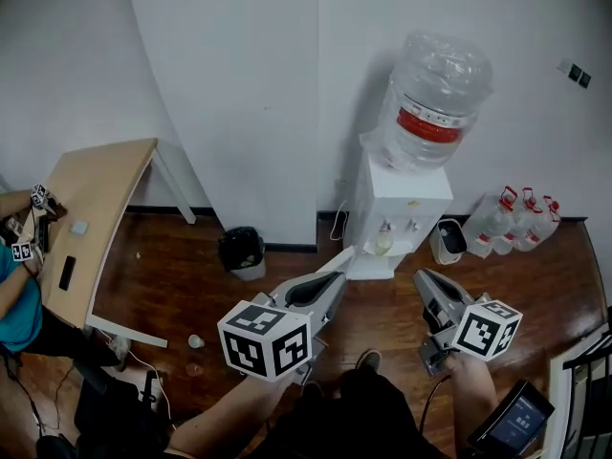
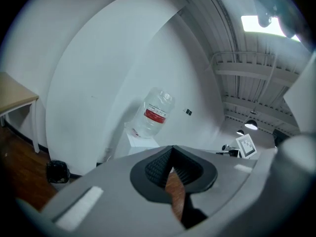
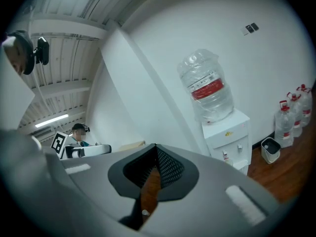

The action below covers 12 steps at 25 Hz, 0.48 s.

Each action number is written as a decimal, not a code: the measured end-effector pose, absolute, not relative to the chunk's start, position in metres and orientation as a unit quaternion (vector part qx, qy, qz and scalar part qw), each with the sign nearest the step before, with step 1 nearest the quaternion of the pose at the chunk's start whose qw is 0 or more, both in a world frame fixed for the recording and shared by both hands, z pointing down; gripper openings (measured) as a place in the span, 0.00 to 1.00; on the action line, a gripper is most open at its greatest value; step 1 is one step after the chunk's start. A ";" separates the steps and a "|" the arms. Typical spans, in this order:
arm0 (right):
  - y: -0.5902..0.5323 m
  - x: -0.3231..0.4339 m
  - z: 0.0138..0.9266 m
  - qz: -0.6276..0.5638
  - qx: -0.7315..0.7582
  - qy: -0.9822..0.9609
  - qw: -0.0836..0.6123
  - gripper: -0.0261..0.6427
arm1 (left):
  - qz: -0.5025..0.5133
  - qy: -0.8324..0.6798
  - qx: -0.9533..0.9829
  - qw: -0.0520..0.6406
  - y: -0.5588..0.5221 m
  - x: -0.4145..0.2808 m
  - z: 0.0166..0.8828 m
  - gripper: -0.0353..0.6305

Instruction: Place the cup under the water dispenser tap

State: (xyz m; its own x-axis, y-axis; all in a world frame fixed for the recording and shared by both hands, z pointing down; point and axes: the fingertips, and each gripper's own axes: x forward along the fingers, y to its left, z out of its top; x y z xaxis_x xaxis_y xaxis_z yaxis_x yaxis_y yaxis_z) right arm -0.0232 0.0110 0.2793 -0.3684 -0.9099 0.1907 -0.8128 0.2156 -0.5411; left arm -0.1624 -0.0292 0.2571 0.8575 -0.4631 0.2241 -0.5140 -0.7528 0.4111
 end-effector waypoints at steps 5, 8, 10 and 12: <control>0.037 -0.022 0.270 -0.269 -0.556 0.783 0.074 0.04 | 0.065 -0.260 0.936 0.229 -0.012 -0.154 0.253 0.26; 0.044 -0.012 0.264 -0.270 -0.551 0.785 0.082 0.04 | 0.069 -0.263 0.935 0.228 -0.007 -0.144 0.250 0.26; 0.050 -0.006 0.260 -0.275 -0.545 0.788 0.081 0.04 | 0.069 -0.268 0.932 0.235 -0.002 -0.136 0.248 0.26; 0.057 0.001 0.255 -0.276 -0.537 0.793 0.080 0.04 | 0.072 -0.278 0.928 0.237 0.003 -0.129 0.247 0.26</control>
